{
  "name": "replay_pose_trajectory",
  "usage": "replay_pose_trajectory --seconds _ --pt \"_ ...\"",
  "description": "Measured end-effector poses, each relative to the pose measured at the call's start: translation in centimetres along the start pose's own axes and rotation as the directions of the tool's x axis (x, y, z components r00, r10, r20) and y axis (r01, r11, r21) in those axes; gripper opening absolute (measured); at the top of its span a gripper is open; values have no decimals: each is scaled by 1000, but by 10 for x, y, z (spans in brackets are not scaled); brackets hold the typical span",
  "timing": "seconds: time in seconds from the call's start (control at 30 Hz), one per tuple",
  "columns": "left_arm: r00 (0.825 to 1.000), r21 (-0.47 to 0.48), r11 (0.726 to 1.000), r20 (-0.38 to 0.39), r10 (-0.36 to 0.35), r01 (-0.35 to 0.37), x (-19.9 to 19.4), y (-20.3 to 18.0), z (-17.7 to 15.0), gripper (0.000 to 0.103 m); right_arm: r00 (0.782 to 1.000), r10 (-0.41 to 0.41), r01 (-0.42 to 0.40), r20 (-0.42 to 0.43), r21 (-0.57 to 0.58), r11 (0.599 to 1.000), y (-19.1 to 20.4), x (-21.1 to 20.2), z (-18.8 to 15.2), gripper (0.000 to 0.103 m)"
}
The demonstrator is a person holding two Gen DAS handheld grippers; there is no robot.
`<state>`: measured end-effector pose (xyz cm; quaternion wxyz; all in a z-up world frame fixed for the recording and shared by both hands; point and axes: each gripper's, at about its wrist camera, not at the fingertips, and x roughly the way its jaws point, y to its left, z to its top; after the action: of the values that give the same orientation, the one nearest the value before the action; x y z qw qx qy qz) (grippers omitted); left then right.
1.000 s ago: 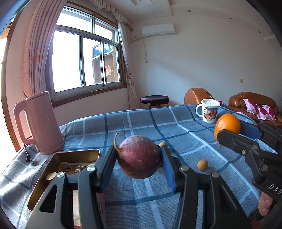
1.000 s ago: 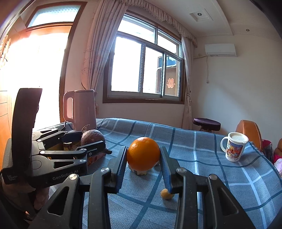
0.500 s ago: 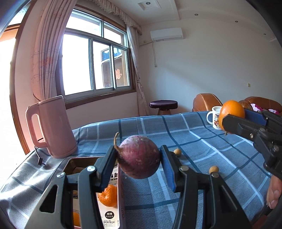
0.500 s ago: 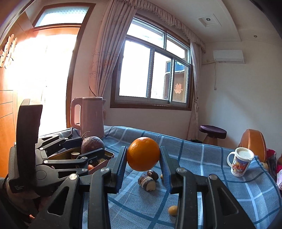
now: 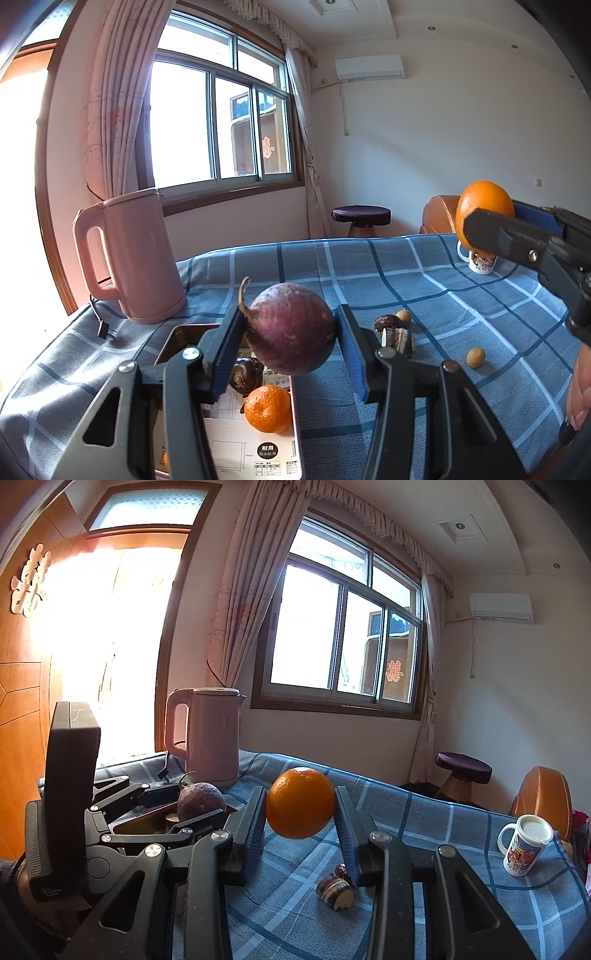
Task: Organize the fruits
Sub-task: 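Lift and carry the radish with the left tool while the right tool carries the orange to the tin, then lower the radish and the orange into the tin and open both tools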
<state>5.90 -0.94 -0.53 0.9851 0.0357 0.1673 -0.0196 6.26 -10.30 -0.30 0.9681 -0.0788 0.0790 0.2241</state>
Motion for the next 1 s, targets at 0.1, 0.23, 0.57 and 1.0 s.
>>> replay_pose_trajectory --seconds 0.1,0.23,0.57,1.0 --pt "1000 -5 1000 -7 9 -9 2 5 -1 52 1000 10 -10 -3 -6 1000 6 5 1 38" --pt "1000 -12 1000 -20 21 -21 5 11 -2 52 1000 22 -22 -10 -10 1000 10 9 2 38" --pt "997 -21 998 -60 51 -52 12 22 -5 52 998 52 -53 -32 -17 998 19 24 4 38" --pt "992 -31 996 -90 84 -87 16 40 -8 52 993 100 -102 -58 -30 994 37 43 5 38"
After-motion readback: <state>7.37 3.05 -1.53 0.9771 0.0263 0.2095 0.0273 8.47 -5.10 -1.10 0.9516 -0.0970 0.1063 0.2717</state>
